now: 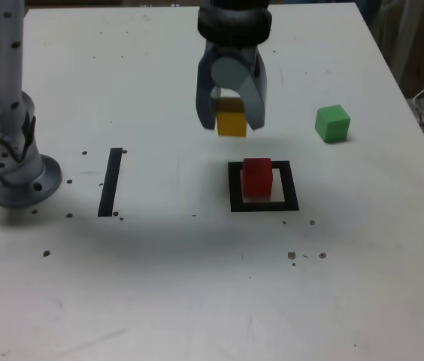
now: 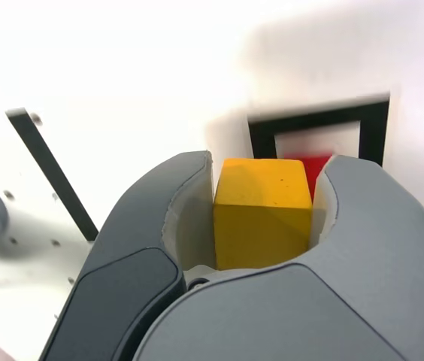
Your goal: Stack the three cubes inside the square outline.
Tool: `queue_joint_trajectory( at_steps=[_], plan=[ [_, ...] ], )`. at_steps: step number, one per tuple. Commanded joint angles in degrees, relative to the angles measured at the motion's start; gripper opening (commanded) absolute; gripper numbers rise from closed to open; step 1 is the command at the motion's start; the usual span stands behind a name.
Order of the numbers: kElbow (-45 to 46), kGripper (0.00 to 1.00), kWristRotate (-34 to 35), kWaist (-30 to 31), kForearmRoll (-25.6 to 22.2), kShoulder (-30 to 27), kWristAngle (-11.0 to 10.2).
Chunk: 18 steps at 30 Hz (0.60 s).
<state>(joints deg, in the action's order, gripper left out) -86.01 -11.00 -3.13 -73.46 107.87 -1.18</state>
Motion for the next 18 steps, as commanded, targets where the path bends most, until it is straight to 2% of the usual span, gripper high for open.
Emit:
queue_joint_trajectory(
  at_steps=[1, 8, 18],
  plan=[
    [-0.57, 0.15, 2.01, 1.95, -0.17, -0.33, -0.33],
    [-2.1, 0.18, 7.24, 6.58, 0.02, 1.02, -1.49],
    [-2.86, 0.18, 11.32, 7.91, 1.95, 4.87, -1.91]
  ],
)
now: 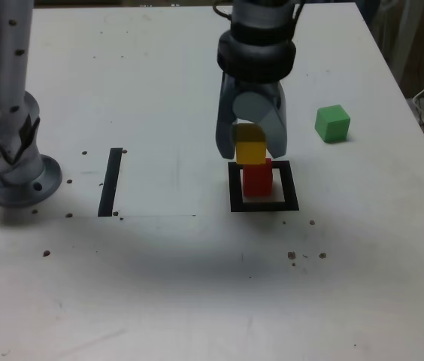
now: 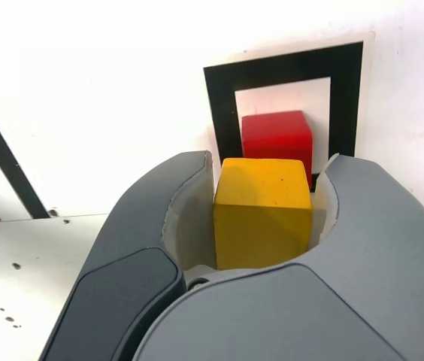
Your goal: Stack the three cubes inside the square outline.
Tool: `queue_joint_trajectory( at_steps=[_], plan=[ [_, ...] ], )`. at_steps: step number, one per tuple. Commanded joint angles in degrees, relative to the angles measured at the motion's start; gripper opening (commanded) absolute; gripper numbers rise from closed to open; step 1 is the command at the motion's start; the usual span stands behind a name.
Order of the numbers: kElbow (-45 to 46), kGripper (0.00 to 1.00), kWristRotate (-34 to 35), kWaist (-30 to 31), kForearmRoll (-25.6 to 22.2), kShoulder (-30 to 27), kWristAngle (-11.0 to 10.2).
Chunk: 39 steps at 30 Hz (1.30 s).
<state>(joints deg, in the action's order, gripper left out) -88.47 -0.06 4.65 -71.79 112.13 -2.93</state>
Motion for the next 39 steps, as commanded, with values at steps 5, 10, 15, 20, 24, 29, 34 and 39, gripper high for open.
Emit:
queue_joint_trajectory(
  at_steps=[5, 10, 15, 20, 24, 29, 34, 39],
  plan=[
    [-0.96, 0.17, 0.84, 0.18, 0.63, 1.85, -0.38],
    [-1.22, 0.17, 0.9, 0.18, 0.94, 2.81, -0.69],
    [-1.25, 0.17, 1.09, 0.18, 1.73, 3.4, -0.72],
    [-1.1, 0.21, 1.29, 0.18, 1.81, 3.53, -1.19],
    [-0.89, 0.28, 1.29, 0.18, 1.2, 3.53, -1.26],
    [-0.81, 0.32, 1.29, 0.18, 0.23, 3.36, -0.98],
    [-0.73, 0.33, 1.29, 0.18, -0.36, 3.15, -0.6],
    [-0.32, 0.33, 1.14, 0.18, -0.2, 2.86, 0.09]
  ],
)
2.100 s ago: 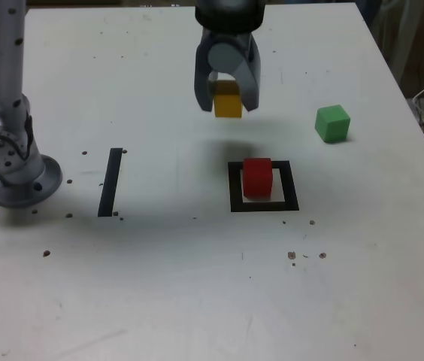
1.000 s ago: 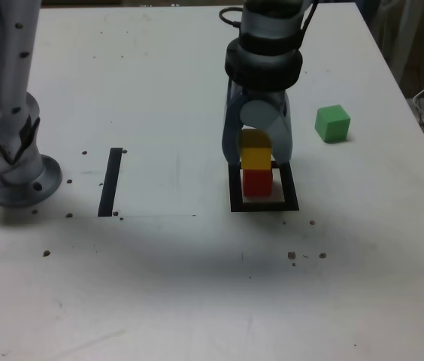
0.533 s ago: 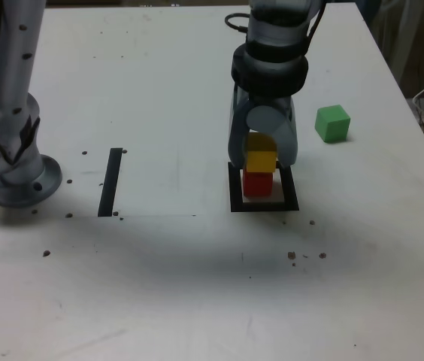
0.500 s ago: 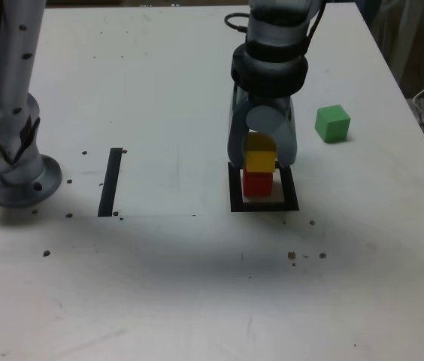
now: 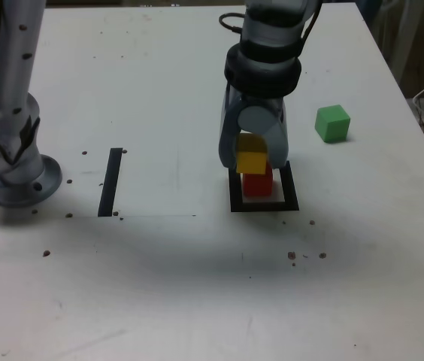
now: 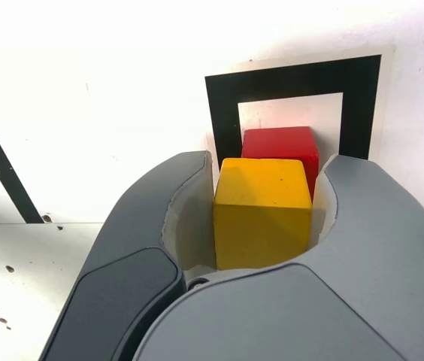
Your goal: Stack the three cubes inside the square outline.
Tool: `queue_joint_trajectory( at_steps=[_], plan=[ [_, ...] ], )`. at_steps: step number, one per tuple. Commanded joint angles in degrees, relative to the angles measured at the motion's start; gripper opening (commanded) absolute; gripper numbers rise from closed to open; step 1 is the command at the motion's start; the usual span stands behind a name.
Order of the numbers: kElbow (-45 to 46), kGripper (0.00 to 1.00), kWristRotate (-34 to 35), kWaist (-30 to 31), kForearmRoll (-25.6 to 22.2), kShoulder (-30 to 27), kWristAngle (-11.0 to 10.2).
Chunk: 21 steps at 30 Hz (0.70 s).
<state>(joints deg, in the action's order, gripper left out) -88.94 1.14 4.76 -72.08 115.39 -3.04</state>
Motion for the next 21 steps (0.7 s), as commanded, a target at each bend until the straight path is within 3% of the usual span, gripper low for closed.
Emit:
queue_joint_trajectory(
  at_steps=[1, 13, 16, 21],
  plan=[
    [0.18, 0.33, -0.1, 0.08, 0.19, -0.45, 0.28],
    [0.4, 0.35, -0.3, 0.08, 1.89, -0.53, 0.44],
    [0.67, 0.45, -0.29, 0.08, 1.97, -0.47, 0.42],
    [1.32, 0.77, -0.25, 0.08, 1.83, -0.38, 0.49]
  ],
)
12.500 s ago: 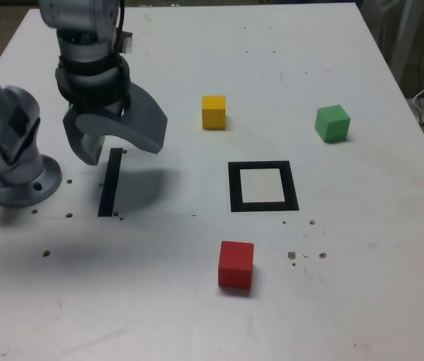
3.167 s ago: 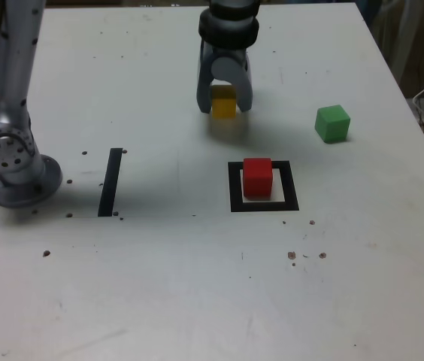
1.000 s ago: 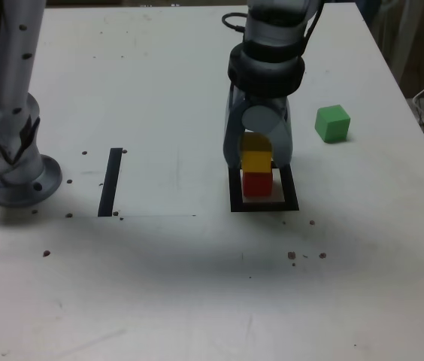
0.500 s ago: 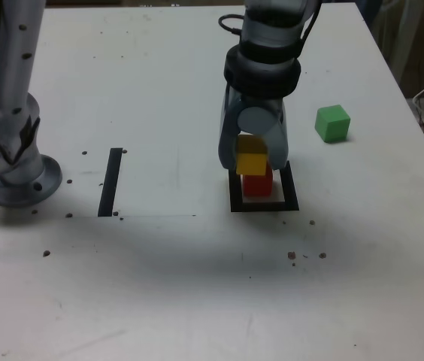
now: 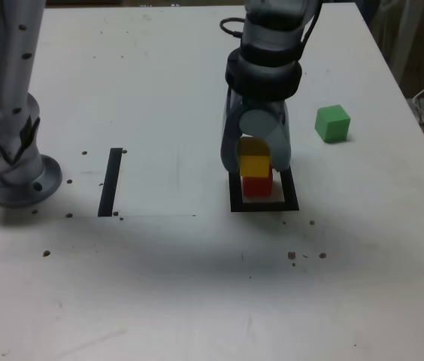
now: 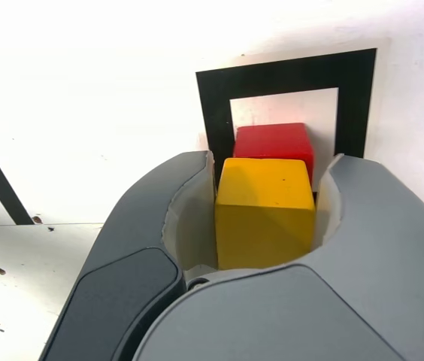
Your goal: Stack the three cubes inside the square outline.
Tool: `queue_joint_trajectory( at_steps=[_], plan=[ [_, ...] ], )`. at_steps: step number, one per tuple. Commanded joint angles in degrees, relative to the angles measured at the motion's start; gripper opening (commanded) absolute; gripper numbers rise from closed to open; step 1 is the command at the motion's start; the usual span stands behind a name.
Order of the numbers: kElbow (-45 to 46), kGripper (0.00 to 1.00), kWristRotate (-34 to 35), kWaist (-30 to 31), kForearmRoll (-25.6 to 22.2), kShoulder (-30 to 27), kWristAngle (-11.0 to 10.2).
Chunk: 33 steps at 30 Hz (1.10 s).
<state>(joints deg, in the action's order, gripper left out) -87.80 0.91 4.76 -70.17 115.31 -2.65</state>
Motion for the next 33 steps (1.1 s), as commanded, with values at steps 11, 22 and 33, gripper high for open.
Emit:
queue_joint_trajectory(
  at_steps=[11, 22, 33],
  plan=[
    [-0.11, 0.99, 0.13, 0.08, 0.07, -0.88, -0.48],
    [-0.37, 0.99, 0.06, 0.08, 0.26, -2.41, -2.11],
    [-4.82, 1.0, -0.03, 0.08, -8.87, -6.2, -4.69]
  ],
)
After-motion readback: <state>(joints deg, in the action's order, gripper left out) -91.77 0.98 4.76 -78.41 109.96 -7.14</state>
